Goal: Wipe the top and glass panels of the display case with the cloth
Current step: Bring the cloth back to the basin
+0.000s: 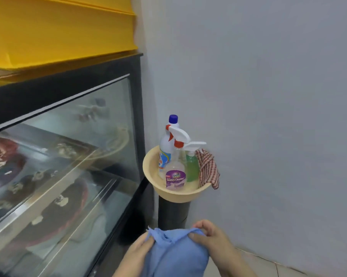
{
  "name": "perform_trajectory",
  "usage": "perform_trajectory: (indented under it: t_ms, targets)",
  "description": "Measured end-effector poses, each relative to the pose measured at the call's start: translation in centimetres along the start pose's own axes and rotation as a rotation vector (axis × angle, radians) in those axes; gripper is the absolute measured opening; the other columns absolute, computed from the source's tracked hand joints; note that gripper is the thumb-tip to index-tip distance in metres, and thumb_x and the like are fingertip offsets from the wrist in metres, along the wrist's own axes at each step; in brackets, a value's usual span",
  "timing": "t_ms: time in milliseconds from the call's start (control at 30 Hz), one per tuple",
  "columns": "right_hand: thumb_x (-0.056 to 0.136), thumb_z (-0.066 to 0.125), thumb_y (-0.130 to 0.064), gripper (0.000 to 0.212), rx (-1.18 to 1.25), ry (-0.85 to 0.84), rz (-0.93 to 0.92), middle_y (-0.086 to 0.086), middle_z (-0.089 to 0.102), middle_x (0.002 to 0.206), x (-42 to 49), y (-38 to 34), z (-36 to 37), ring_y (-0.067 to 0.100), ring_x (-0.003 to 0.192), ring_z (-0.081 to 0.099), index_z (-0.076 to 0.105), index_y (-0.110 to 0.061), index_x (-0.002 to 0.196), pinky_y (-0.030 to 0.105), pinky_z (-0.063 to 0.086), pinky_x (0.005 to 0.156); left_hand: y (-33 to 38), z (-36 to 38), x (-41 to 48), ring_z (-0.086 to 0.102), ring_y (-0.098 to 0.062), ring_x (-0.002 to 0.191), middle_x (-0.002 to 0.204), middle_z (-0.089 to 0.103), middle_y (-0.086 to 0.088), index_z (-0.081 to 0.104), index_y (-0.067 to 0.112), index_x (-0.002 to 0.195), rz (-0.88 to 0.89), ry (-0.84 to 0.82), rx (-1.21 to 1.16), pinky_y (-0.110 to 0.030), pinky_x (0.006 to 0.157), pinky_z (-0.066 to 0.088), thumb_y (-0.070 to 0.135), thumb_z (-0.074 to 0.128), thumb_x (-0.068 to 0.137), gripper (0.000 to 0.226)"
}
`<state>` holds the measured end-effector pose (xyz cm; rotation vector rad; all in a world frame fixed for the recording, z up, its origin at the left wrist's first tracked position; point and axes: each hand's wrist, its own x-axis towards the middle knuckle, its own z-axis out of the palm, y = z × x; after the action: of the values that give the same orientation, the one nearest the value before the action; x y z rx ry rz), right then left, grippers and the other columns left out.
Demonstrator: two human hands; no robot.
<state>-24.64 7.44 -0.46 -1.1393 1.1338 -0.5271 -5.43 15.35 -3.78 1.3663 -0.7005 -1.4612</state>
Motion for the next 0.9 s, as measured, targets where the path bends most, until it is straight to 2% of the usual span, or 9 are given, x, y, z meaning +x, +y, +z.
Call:
perform_trajectory:
  t_ms: [67, 167, 267, 367, 433, 533, 600, 767, 900]
  targets:
    - [0.084, 0.066, -0.003, 0.012, -0.032, 0.079, 0.024, 0.003, 0.064, 0.074, 1.5, -0.5, -1.5, 0.012, 0.069, 0.057, 0.063, -0.013, 0.077, 0.018, 0.041, 0.057, 0.5, 0.3, 2.9, 0.07, -0.01, 0.078, 0.072, 0.074, 0.002, 0.077, 0.019, 0.066, -0.005, 0.095, 0.012, -0.02, 0.071, 0.048, 0.055, 0.089, 0.024, 0.057]
    - [0.083, 0.063, 0.002, 0.014, -0.022, 0.151, -0.006, 0.007, 0.065, 0.084, 4.2, -3.3, -2.8, 0.017, 0.076, 0.059, 0.065, -0.012, 0.087, 0.022, 0.044, 0.062, 3.3, 1.6, 5.9, 0.063, -0.027, 0.085, 0.09, 0.069, -0.015, 0.072, 0.011, 0.075, -0.056, 0.097, 0.018, -0.032, 0.075, 0.041, 0.034, 0.07, 0.08, 0.024]
    - [0.084, 0.065, -0.003, 0.017, -0.1, 0.231, -0.09, 0.006, 0.061, 0.091, 8.4, -6.9, -3.3, 0.019, 0.083, 0.057, 0.062, -0.013, 0.096, 0.026, 0.044, 0.07, 6.6, 1.8, 10.0, 0.063, -0.026, 0.083, 0.093, 0.069, -0.017, 0.065, 0.002, 0.088, -0.065, 0.152, 0.02, -0.033, 0.073, 0.043, 0.026, 0.061, 0.089, 0.023]
    - [0.085, 0.065, -0.026, 0.04, -0.607, 0.517, -0.209, 0.004, 0.057, 0.115, 12.2, -8.0, -3.0, 0.022, 0.107, 0.053, 0.052, -0.017, 0.122, 0.03, 0.043, 0.084, 9.6, 1.6, 13.3, 0.056, -0.025, 0.078, 0.093, 0.061, -0.013, 0.054, 0.008, 0.095, 0.0, 0.42, 0.357, -0.03, 0.062, 0.041, 0.019, 0.055, 0.089, 0.013]
    - [0.086, 0.058, -0.044, 0.043, -1.016, 0.538, -0.274, -0.002, 0.053, 0.122, 12.3, -6.6, -2.2, 0.021, 0.116, 0.046, 0.05, -0.023, 0.123, 0.037, 0.036, 0.095, 9.7, 0.5, 14.2, 0.053, -0.025, 0.082, 0.087, 0.056, -0.005, 0.052, 0.014, 0.088, 0.293, 0.521, 0.803, -0.035, 0.067, 0.042, 0.022, 0.055, 0.085, 0.008]
    - [0.074, 0.053, -0.059, 0.045, -1.27, 0.292, -0.41, -0.01, 0.06, 0.109, 11.3, -2.0, -1.1, 0.017, 0.112, 0.052, 0.062, -0.028, 0.106, 0.041, 0.017, 0.103, 6.6, -2.0, 14.5, 0.049, -0.007, 0.095, 0.091, 0.062, 0.018, 0.06, 0.033, 0.088, 0.616, 0.178, 1.217, -0.035, 0.086, 0.035, 0.05, 0.057, 0.077, 0.021]
    - [0.062, 0.067, -0.044, 0.037, -1.372, 0.337, -0.503, -0.009, 0.064, 0.097, 11.6, 1.0, -0.8, 0.019, 0.106, 0.055, 0.066, -0.028, 0.095, 0.048, 0.017, 0.104, 4.5, -3.8, 14.8, 0.046, -0.005, 0.107, 0.1, 0.064, 0.025, 0.06, 0.04, 0.099, 0.709, 0.009, 1.433, -0.032, 0.101, 0.021, 0.056, 0.054, 0.073, 0.031]
    - [0.066, 0.048, -0.015, 0.017, -1.342, 0.524, -0.559, -0.005, 0.058, 0.074, 12.8, 1.3, -0.1, 0.021, 0.084, 0.059, 0.061, -0.022, 0.074, 0.049, 0.023, 0.102, 4.8, -4.0, 16.3, 0.047, -0.003, 0.093, 0.081, 0.065, 0.022, 0.066, 0.038, 0.087, 0.813, 0.039, 1.495, -0.036, 0.103, 0.018, 0.021, 0.043, 0.071, 0.033]
    - [0.047, 0.08, -0.012, 0.032, -1.412, 0.477, -0.454, -0.007, 0.059, 0.07, 13.0, 0.7, 0.1, 0.019, 0.077, 0.063, 0.062, -0.023, 0.07, 0.047, 0.027, 0.098, 5.0, -3.7, 16.6, 0.06, -0.009, 0.085, 0.077, 0.062, 0.02, 0.066, 0.038, 0.084, 0.732, 0.002, 1.541, -0.042, 0.104, 0.014, 0.015, 0.073, 0.066, 0.03]
